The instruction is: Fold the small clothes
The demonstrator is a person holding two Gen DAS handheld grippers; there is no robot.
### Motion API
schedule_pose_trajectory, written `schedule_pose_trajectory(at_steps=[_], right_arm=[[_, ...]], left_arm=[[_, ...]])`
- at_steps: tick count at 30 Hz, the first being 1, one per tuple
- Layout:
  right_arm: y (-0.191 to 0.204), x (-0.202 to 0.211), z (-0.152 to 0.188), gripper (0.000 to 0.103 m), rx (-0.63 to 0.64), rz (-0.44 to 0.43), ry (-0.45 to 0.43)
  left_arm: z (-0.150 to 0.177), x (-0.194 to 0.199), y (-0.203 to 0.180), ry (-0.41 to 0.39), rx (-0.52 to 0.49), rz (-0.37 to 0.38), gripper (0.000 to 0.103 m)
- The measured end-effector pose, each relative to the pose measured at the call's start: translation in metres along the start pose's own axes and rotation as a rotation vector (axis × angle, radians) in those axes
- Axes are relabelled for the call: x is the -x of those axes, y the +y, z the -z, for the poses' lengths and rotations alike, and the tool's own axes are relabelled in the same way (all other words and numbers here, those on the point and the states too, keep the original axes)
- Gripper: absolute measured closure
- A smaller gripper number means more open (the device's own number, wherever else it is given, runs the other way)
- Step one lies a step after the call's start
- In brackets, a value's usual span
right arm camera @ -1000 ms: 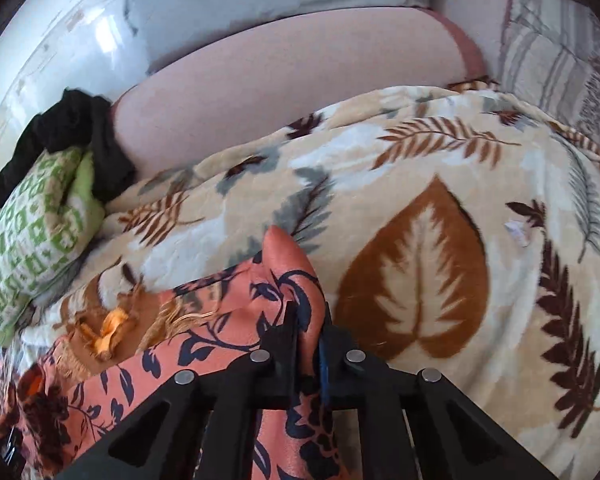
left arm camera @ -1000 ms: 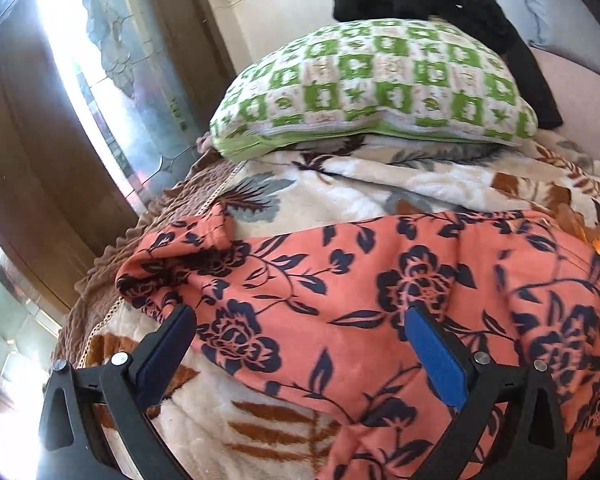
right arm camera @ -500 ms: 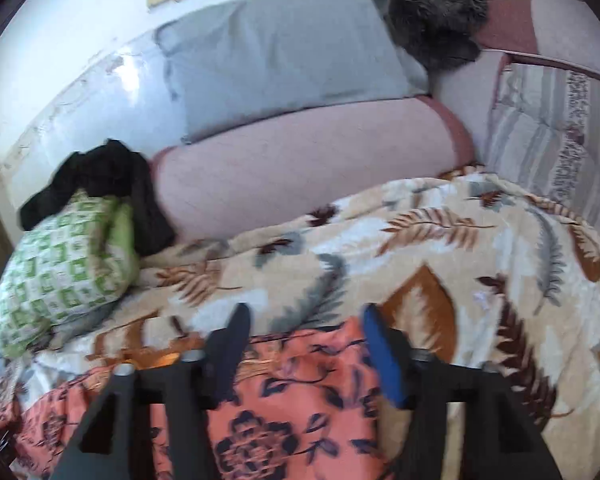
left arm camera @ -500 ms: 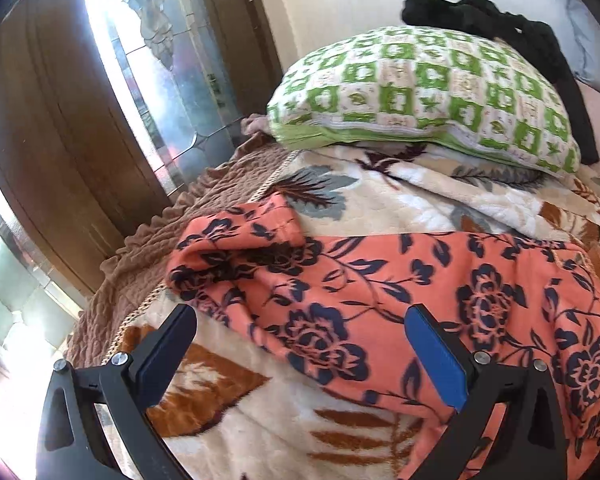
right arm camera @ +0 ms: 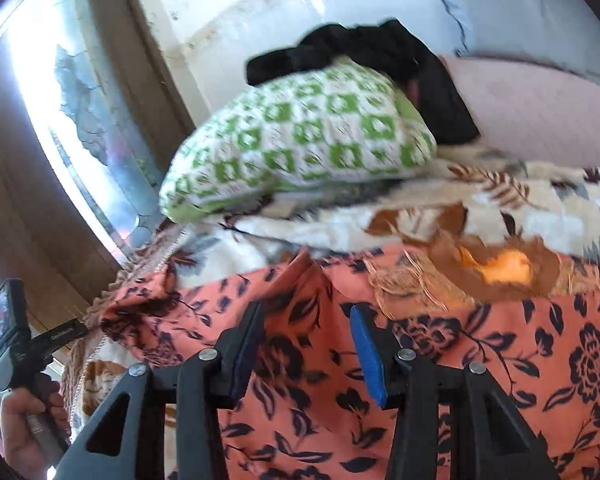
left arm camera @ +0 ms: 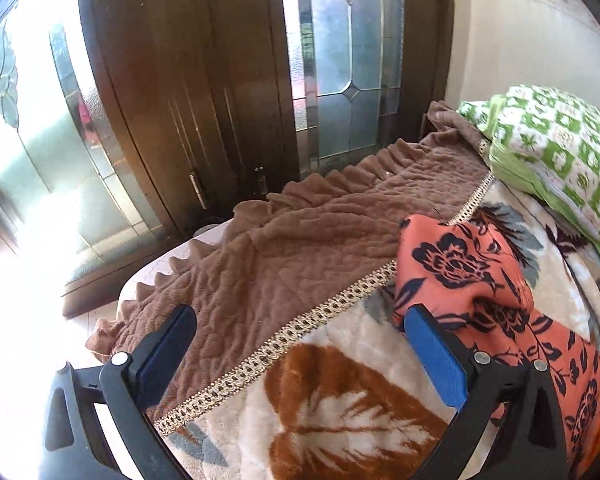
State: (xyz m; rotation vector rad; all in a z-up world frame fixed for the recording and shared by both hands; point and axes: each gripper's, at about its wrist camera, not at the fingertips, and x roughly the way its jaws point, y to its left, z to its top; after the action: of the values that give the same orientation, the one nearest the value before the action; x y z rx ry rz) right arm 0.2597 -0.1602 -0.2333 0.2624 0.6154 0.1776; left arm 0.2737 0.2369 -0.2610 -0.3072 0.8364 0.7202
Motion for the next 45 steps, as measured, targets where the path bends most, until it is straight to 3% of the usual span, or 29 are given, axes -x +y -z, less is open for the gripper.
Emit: schedule_pose_trajectory(at_steps=[4,6,9,10,12,15,20,24,29,31,32,33,37,39,42,45], right_arm=[[0.004,-0.006,0.006,0.053,0.026,0.07,0.065],[-0.005,-0.015,0.02,0.053,-0.004,0.026,0.138],[-0.01,-0.057,0.057,0.055,0.025,0.032,0.407],[-0.01,-0.058,0.065,0.056,0.051,0.046,0.41],[-0.009,-0.035,0.064,0.056,0.072,0.018,0.337],[-0.019,0.005,0.062,0.055,0.037,-0.055,0.245],[-0.057,0.027,0.075,0.055,-0.04,-0.004,0.269],[-0.085,0.015,0.073,0.055,-0.179,-0.012,0.287],[-0.076,0.022,0.067,0.055,-0.16,-0.061,0.252],[-0.076,0.024,0.069,0.055,-0.172,-0.076,0.255],[-0.078,0.024,0.07,0.055,-0.181,-0.079,0.256],[-0.08,0.025,0.069,0.055,-0.188,-0.078,0.255],[-0.085,0.033,0.064,0.055,-0.199,-0.062,0.221],[-0.089,0.039,0.06,0.055,-0.221,-0.07,0.208],[-0.092,0.047,0.053,0.055,-0.243,-0.073,0.178],[-0.092,0.057,0.046,0.055,-0.242,-0.069,0.139]], left_arm=[[-0.006,-0.005,0.015,0.017,0.031,0.014,0.0],[-0.01,-0.01,0.021,0.035,0.042,0.033,0.0],[-0.014,-0.018,0.032,0.053,0.069,0.054,0.0],[-0.015,-0.019,0.036,0.049,0.077,0.058,0.0],[-0.018,-0.021,0.038,0.036,0.081,0.084,0.007],[-0.02,-0.019,0.028,-0.024,0.01,0.118,0.008],[-0.013,-0.007,-0.017,-0.13,-0.199,0.213,0.008],[-0.001,-0.01,-0.054,-0.166,-0.334,0.154,0.004],[0.001,-0.033,-0.077,-0.13,-0.366,0.112,0.005],[-0.003,-0.04,-0.079,-0.108,-0.349,0.147,0.033],[-0.006,-0.044,-0.079,-0.074,-0.331,0.192,0.075],[-0.008,-0.051,-0.077,-0.031,-0.307,0.233,0.094],[-0.011,-0.045,-0.068,-0.047,-0.239,0.295,0.096],[-0.013,-0.023,-0.067,-0.103,-0.222,0.366,0.096],[-0.01,0.017,-0.076,-0.201,-0.274,0.402,0.096],[-0.01,0.057,-0.088,-0.256,-0.288,0.515,0.096]])
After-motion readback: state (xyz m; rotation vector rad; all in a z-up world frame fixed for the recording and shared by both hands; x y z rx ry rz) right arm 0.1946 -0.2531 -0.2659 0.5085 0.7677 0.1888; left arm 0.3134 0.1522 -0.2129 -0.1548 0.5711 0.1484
